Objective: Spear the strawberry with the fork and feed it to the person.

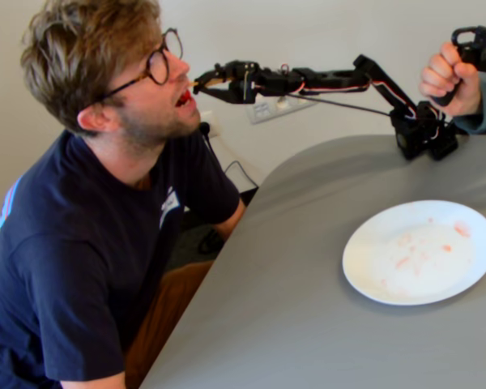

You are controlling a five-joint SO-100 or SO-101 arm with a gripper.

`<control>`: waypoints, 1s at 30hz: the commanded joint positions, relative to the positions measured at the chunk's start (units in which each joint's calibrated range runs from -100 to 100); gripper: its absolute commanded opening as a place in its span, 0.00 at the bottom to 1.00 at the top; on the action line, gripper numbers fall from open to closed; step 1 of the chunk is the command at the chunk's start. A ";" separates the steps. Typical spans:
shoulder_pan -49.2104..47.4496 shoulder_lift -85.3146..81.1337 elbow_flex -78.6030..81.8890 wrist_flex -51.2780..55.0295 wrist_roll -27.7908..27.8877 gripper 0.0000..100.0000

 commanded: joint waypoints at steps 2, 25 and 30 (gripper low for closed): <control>0.62 -0.37 0.93 0.54 -0.04 0.01; 0.17 -37.81 -0.52 45.62 -3.35 0.01; -3.86 -46.03 0.38 73.03 -3.03 0.01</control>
